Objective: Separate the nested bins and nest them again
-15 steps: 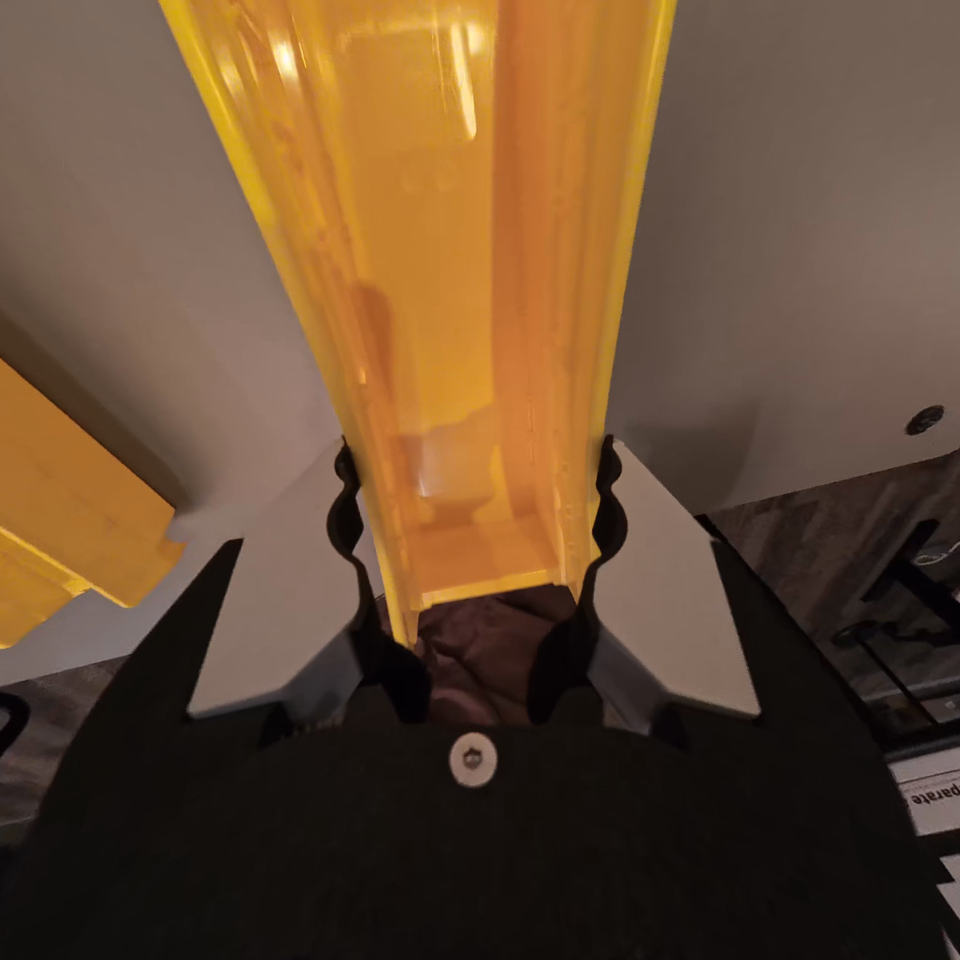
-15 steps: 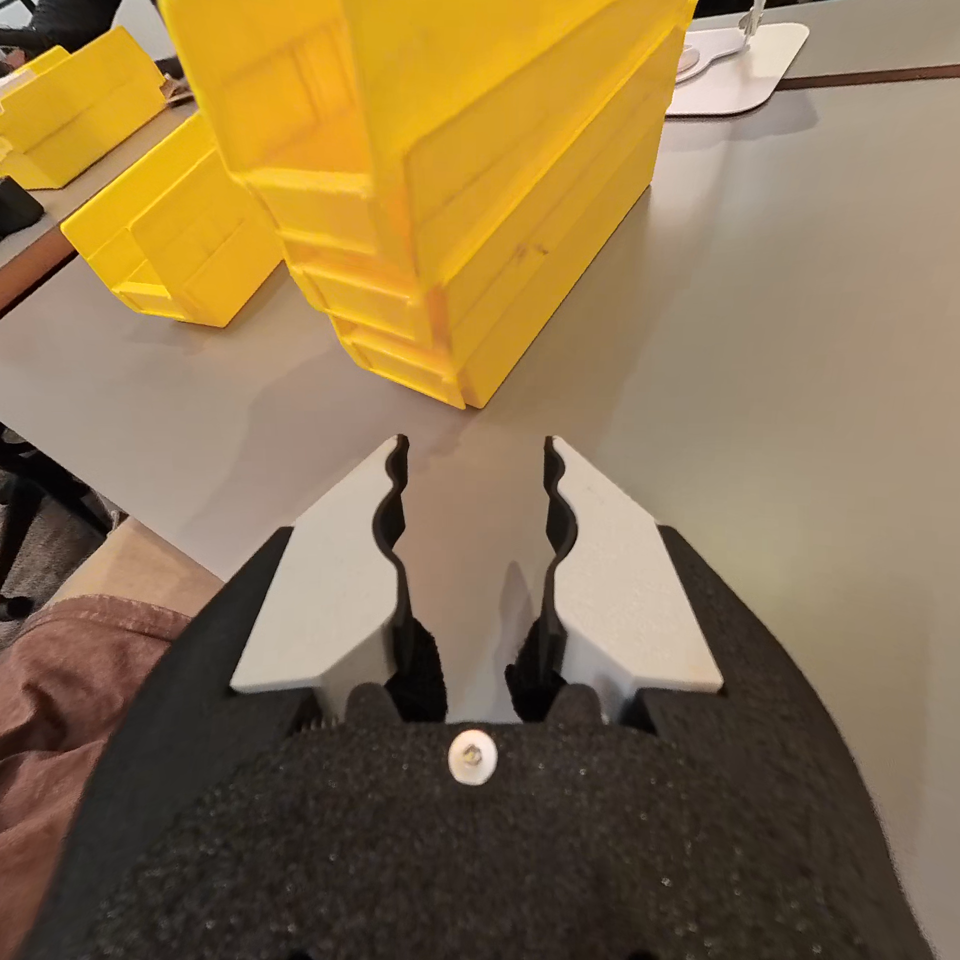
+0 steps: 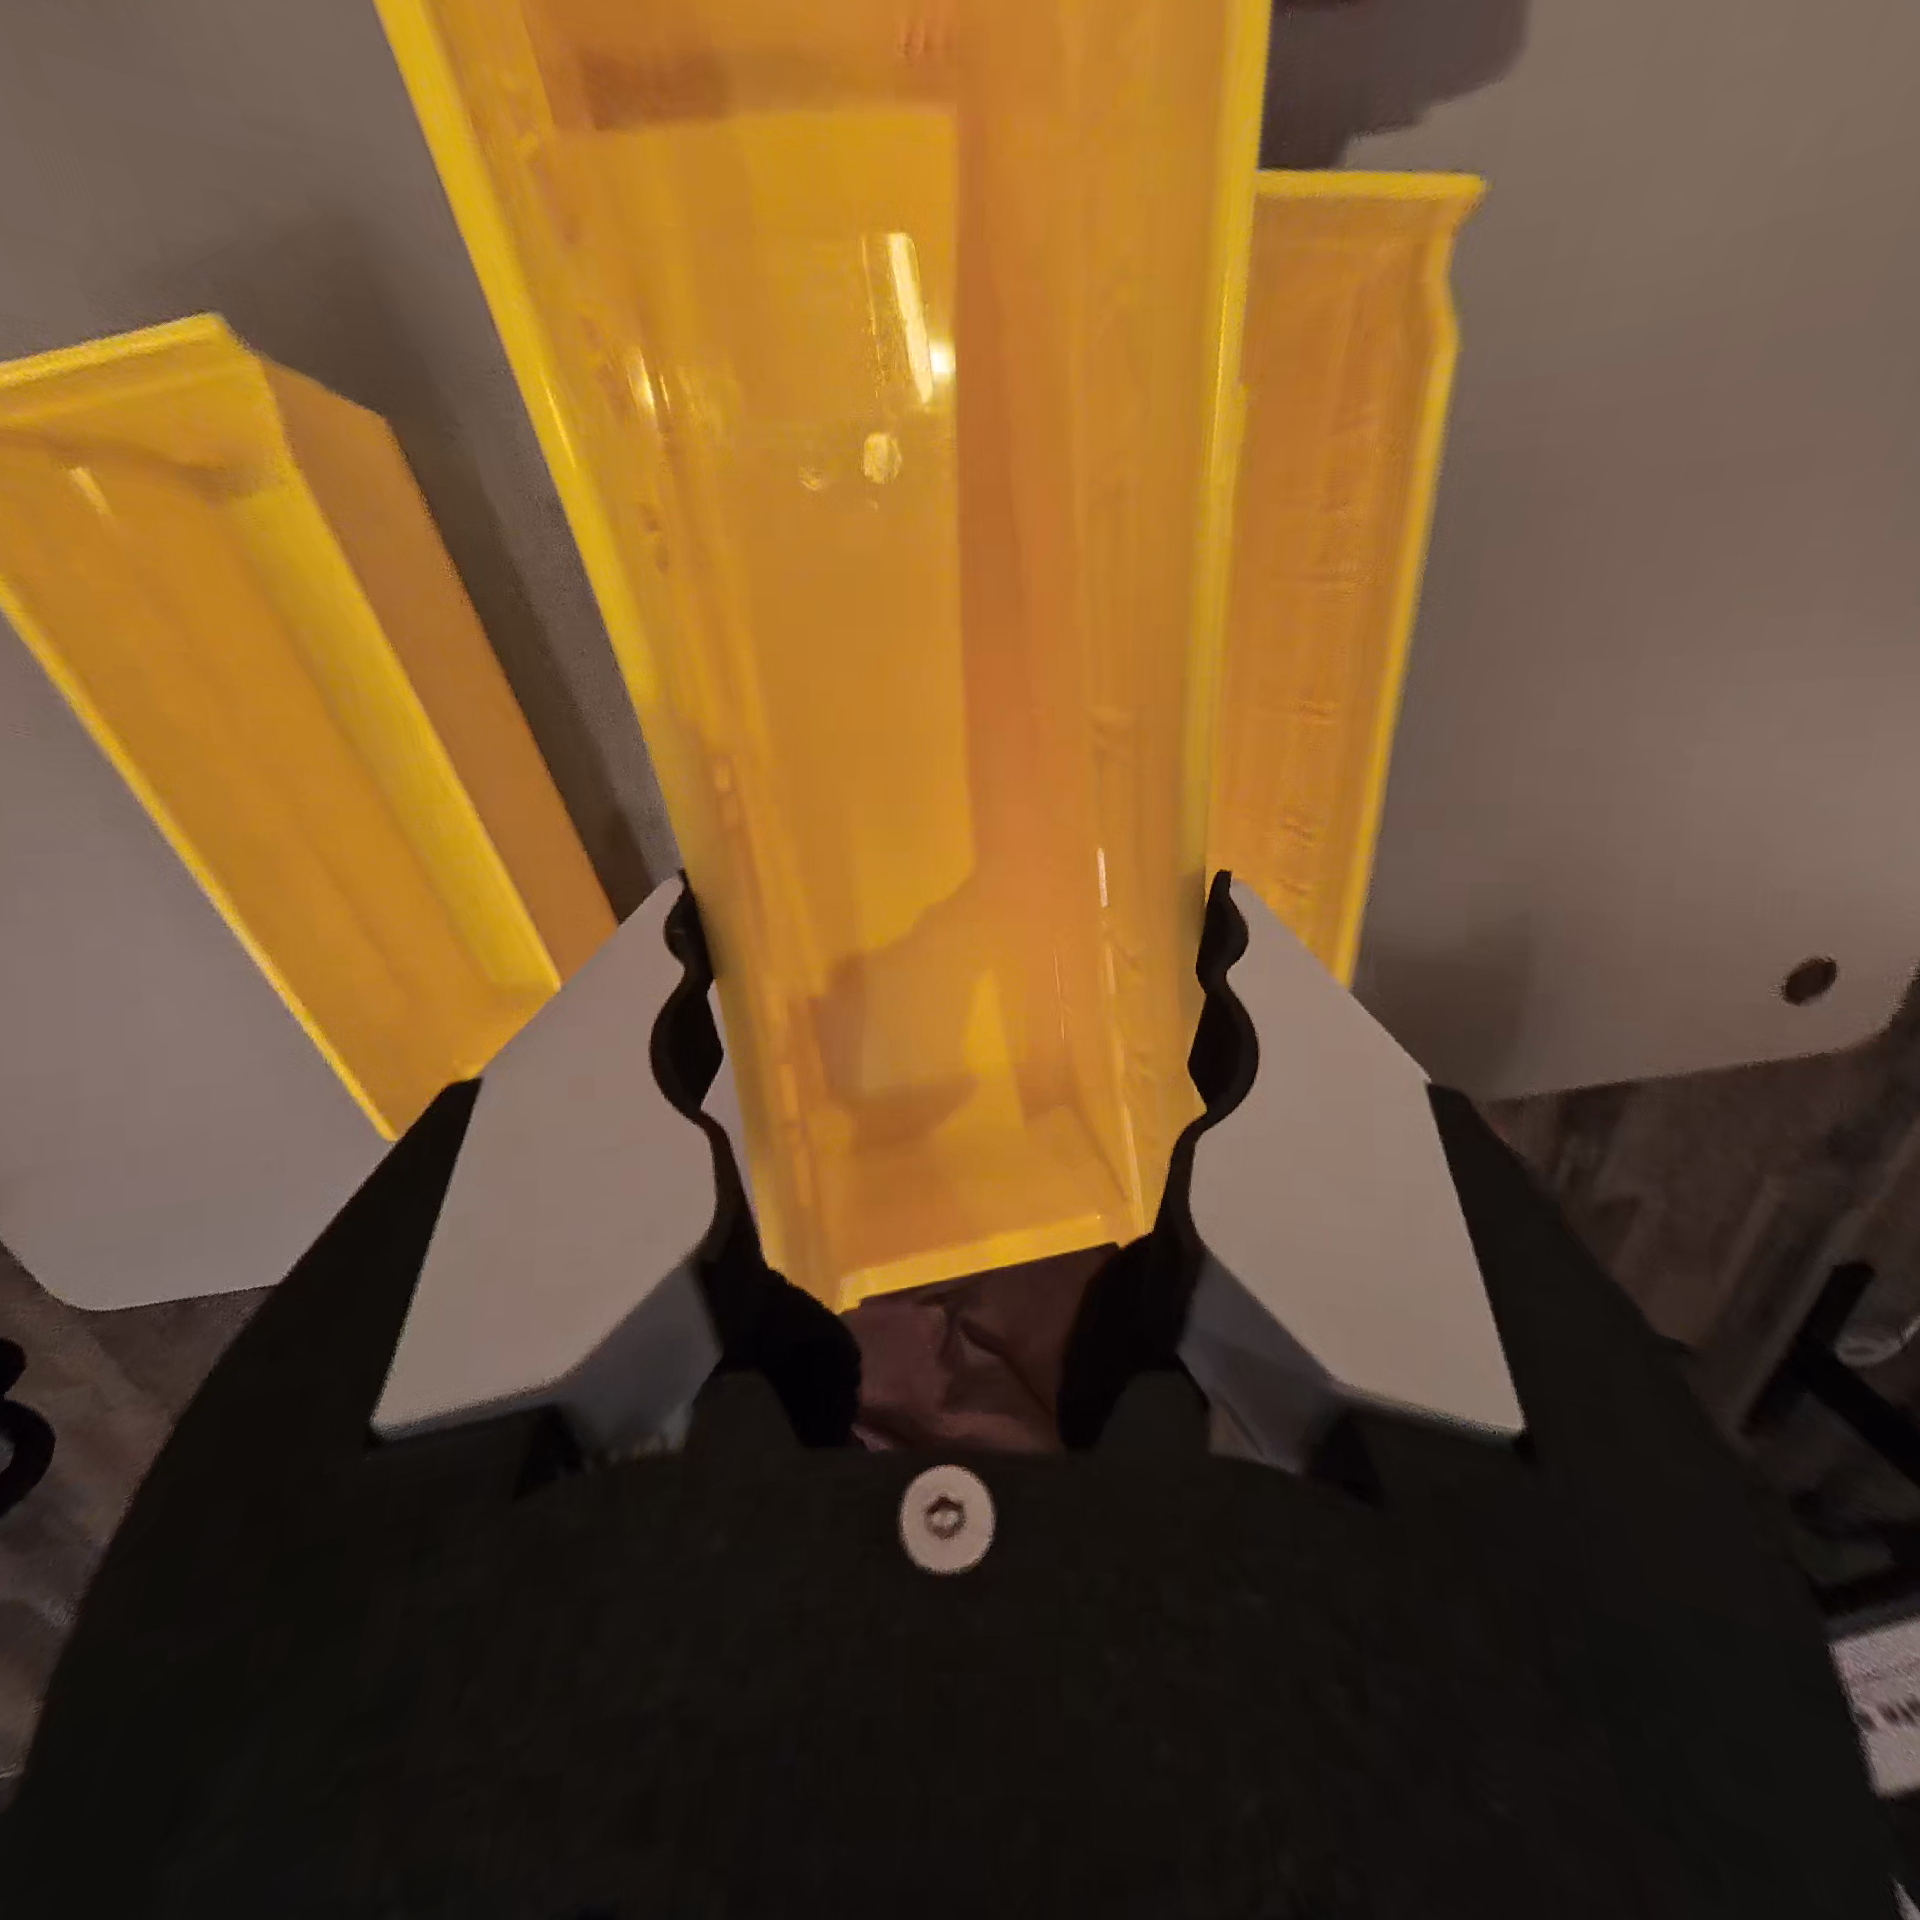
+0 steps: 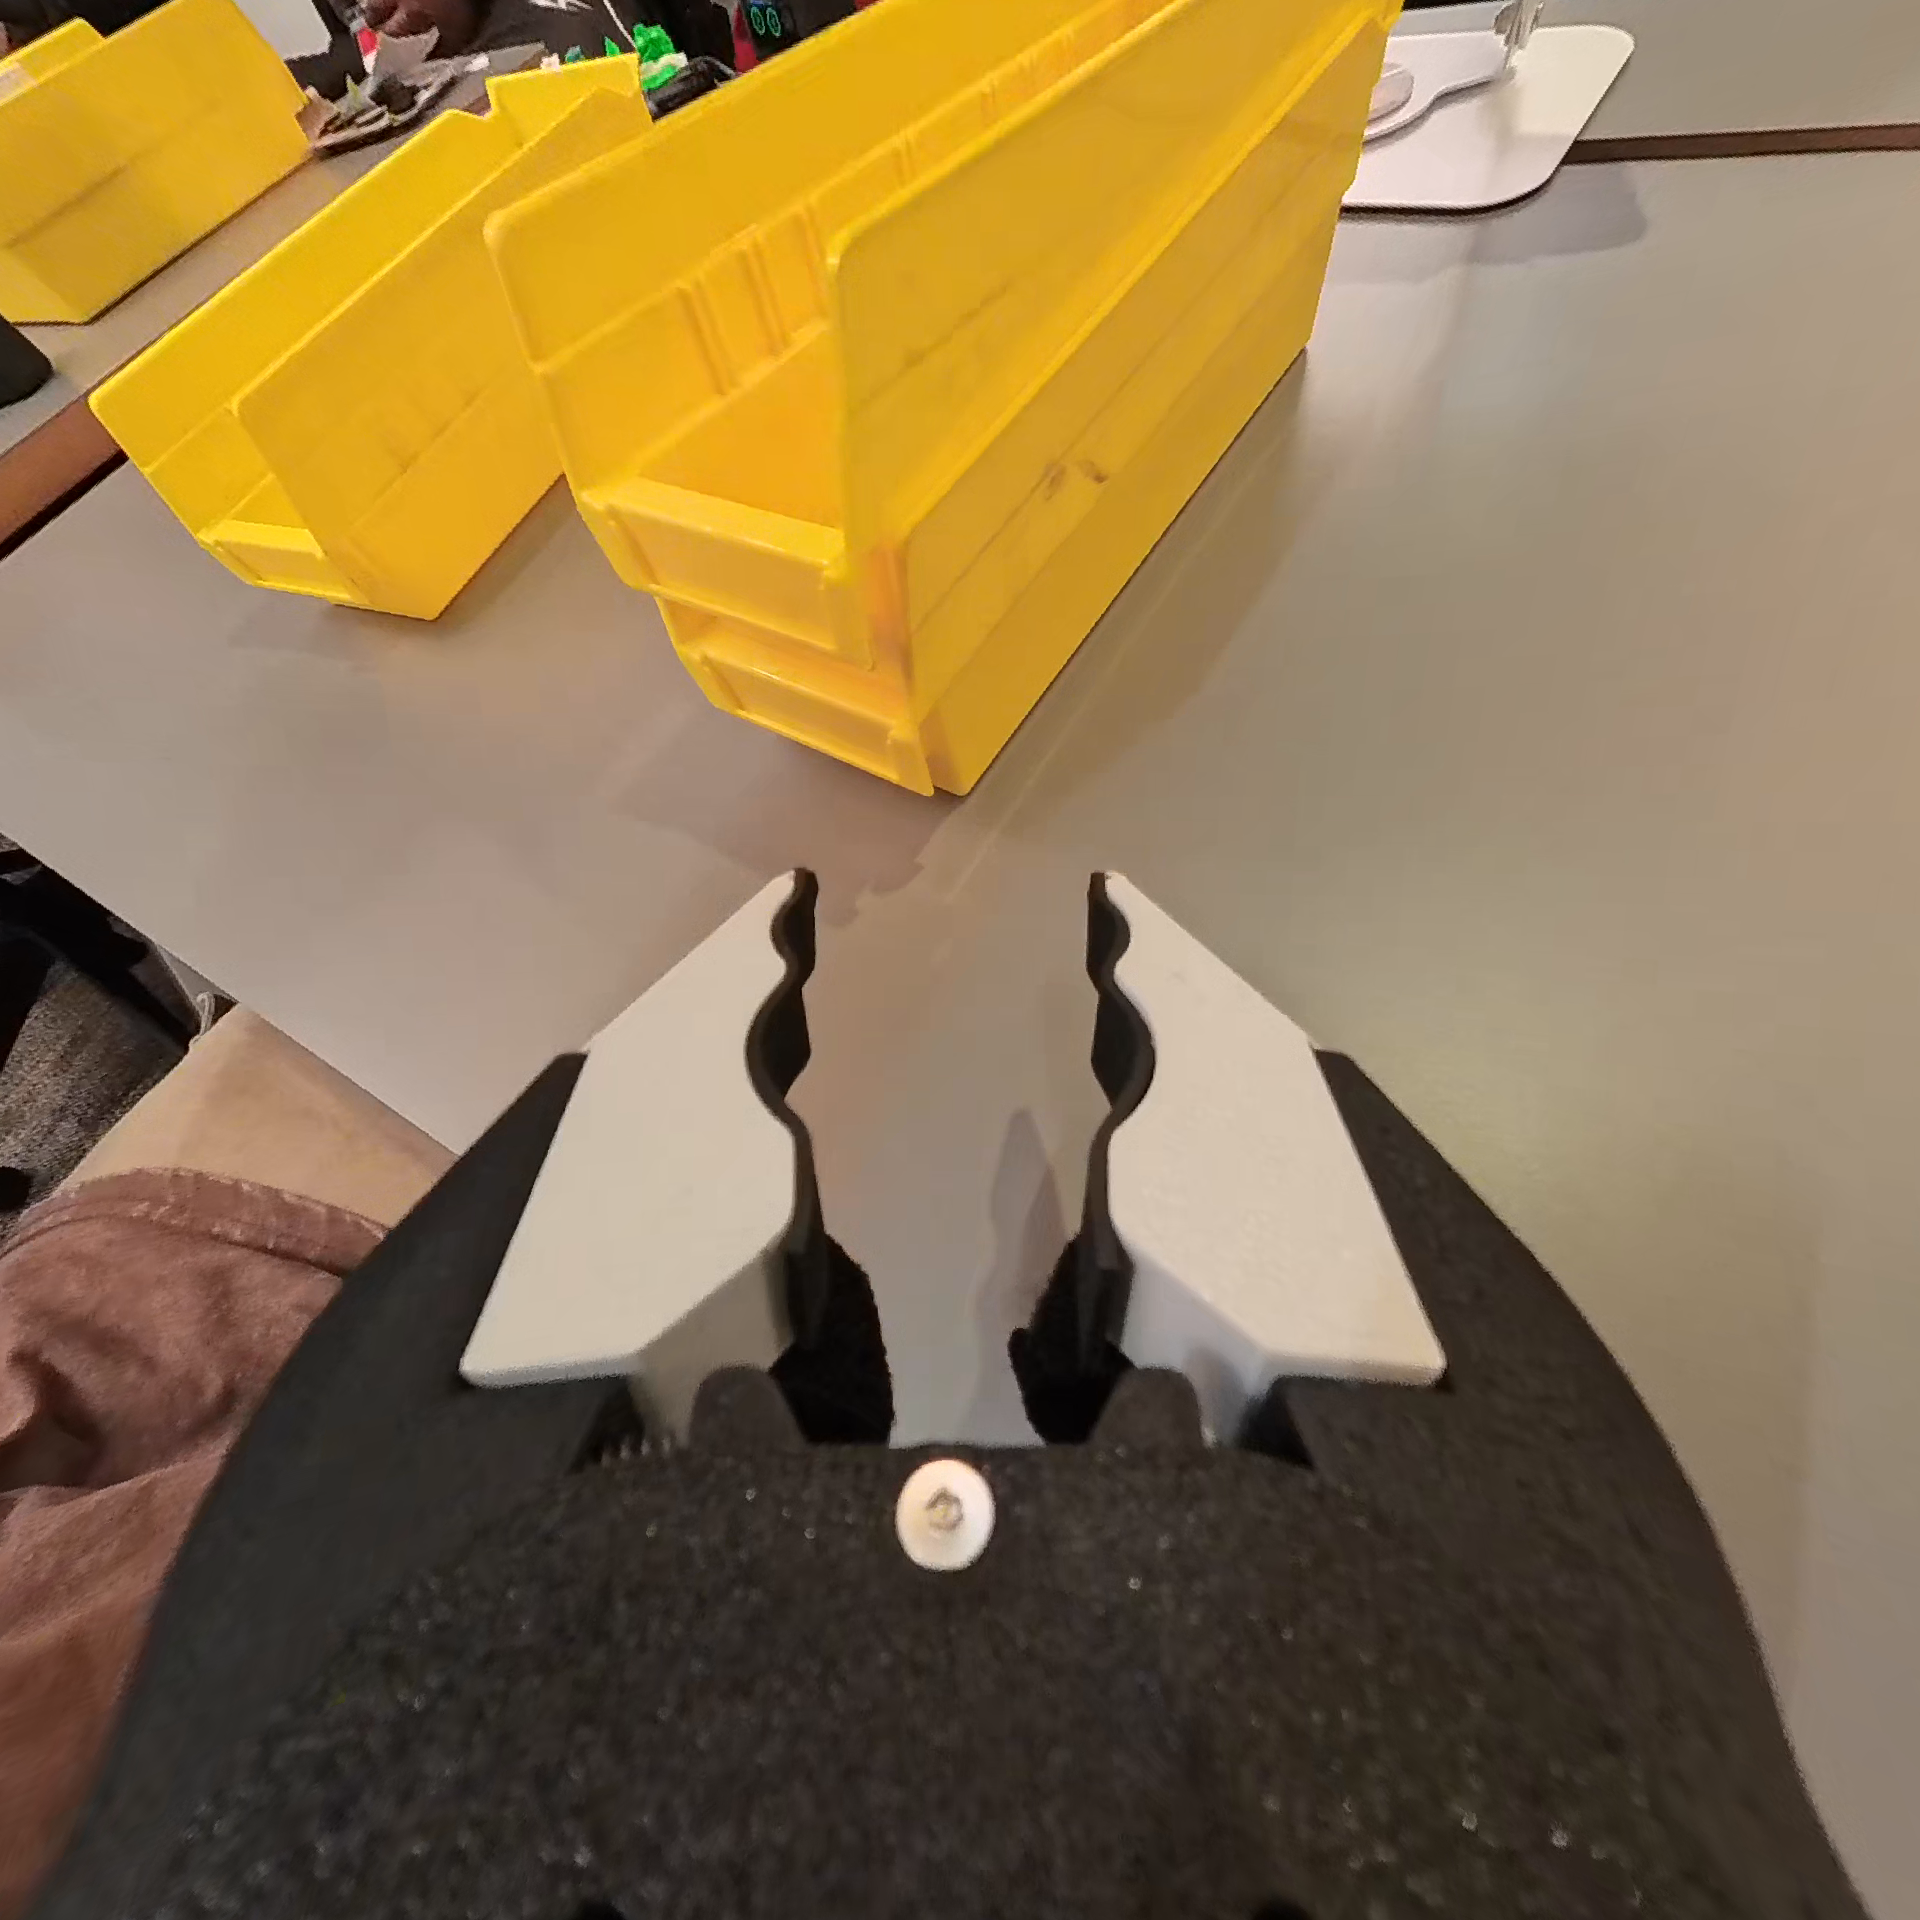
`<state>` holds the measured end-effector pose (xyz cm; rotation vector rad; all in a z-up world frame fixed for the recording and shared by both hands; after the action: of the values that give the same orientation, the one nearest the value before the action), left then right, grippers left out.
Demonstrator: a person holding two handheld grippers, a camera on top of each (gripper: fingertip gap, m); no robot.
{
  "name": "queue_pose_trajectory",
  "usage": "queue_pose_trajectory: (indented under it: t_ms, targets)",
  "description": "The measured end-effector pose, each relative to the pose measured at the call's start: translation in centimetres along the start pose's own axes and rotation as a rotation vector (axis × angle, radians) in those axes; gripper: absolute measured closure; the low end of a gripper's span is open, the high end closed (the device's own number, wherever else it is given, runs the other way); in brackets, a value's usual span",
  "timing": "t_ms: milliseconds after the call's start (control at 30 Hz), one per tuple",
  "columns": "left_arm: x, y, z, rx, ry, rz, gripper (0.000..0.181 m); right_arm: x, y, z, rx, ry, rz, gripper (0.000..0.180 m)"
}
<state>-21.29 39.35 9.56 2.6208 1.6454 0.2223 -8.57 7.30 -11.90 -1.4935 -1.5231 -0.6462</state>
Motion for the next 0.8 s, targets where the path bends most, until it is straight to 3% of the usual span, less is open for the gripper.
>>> queue_pose_trajectory:
  t_ms: [167,367,600,667,800]
  targets:
    - [-1.5,-4.2,5.6,-0.041,0.009,-0.072,0.090,-0.2,-0.3,0.3,0.002,-0.014,-0.015,0.127]
    - [-3.2,-5.9,12.0,0.023,-0.036,-0.062,0.091,-0.5,-0.6,0.7,-0.001,-0.037,-0.043,0.127]
    - [-4.8,-6.7,17.5,-0.043,-0.038,-0.112,0.082,-0.6,-0.3,0.4,-0.018,-0.040,-0.052,0.128]
    - [-4.7,-6.7,17.7,-0.073,0.037,-0.138,0.080,-0.6,-0.2,0.4,-0.020,-0.040,-0.048,0.128]
    - [-5.3,-6.9,17.7,-0.062,0.021,-0.095,0.077,-0.7,-0.2,0.6,-0.015,-0.049,-0.049,0.127]
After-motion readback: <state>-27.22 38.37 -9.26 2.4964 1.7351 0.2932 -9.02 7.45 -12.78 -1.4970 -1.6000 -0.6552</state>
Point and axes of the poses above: each gripper's, where its closed fingertips meet, z out along the fingers, x out of its top, y = z × x across the jaws, the point moved 7 cm from there along -z, back along the fingers, and after that the axes turned 1 degree about -x, right-handed, at the moved point
